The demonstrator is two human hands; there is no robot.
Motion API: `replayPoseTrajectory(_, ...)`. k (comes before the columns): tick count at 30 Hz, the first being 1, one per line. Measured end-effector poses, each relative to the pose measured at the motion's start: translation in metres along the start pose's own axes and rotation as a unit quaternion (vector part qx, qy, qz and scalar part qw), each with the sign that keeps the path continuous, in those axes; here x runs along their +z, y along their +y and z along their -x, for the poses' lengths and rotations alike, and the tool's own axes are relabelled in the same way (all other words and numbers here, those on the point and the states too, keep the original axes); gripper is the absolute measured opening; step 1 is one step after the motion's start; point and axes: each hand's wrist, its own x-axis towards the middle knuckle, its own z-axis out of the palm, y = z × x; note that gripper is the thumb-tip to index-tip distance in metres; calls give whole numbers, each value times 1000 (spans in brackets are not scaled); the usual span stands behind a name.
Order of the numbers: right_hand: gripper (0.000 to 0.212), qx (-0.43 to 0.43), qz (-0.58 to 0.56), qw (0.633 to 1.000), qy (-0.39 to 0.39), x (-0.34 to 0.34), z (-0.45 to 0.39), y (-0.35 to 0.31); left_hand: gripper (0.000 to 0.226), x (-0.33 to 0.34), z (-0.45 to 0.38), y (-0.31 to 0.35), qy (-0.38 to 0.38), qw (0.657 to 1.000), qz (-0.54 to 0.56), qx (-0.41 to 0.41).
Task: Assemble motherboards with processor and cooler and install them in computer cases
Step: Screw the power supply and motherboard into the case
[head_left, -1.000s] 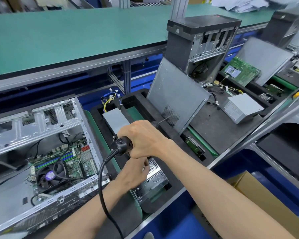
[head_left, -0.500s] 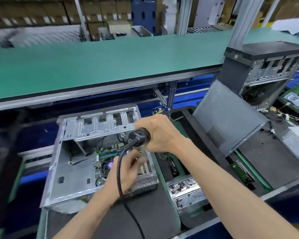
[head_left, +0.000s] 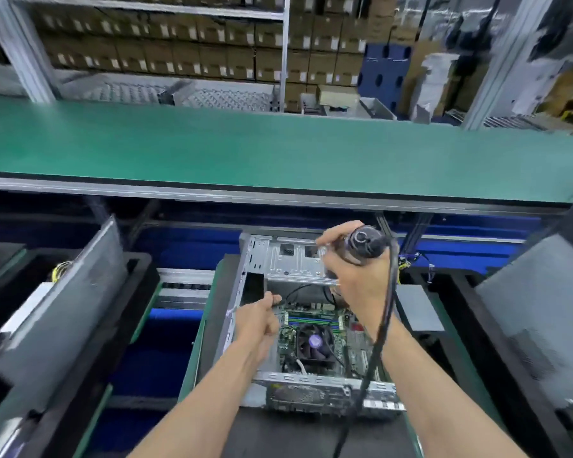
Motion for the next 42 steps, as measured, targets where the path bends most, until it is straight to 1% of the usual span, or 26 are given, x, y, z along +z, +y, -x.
replayPoseTrajectory(2,23,23,-68,995,70,10,-3,0,28,0,-4,-3,21,999,13,-21)
replayPoseTrajectory(5,22,51,-121,980,152,15,-7,2,25,-3,-11,-7,48,995,54,-62)
replayPoseTrajectory(8,18,81,-126,968,203,13,-9,6,21,-2,-18,-8,58,988,106,-99)
replayPoseTrajectory(11,19,99,-125,960,228,12,-10,9,22,1,-21,-11,49,983,128,-124)
replayPoseTrajectory(17,14,110,-147,956,229,10,-16,12,26,3,-26,-13,-3,975,172,-142)
replayPoseTrajectory(20,19,121,-160,951,234,8,-20,16,24,2,-27,-11,-17,968,202,-145)
replayPoseTrajectory(24,24,125,-172,951,224,6,-26,24,23,3,-29,-9,-22,965,218,-142)
replayPoseTrajectory(27,26,133,-188,949,217,4,-30,31,22,3,-28,-8,-17,963,229,-142)
replayPoseTrajectory(31,26,149,-190,948,208,3,-33,35,21,2,-29,-6,-28,955,258,-144)
replayPoseTrajectory(35,18,162,-202,950,174,2,-38,34,20,1,-28,-5,-23,958,256,-130)
replayPoseTrajectory(39,23,165,-247,952,75,-6,-46,33,21,3,-26,-5,-23,969,222,-110)
replayPoseTrajectory(40,25,165,-252,952,62,-7,-47,33,20,3,-26,-5,-27,969,220,-106)
replayPoseTrajectory(42,24,166,-254,949,78,-6,-50,34,19,2,-25,-6,-38,966,234,-101)
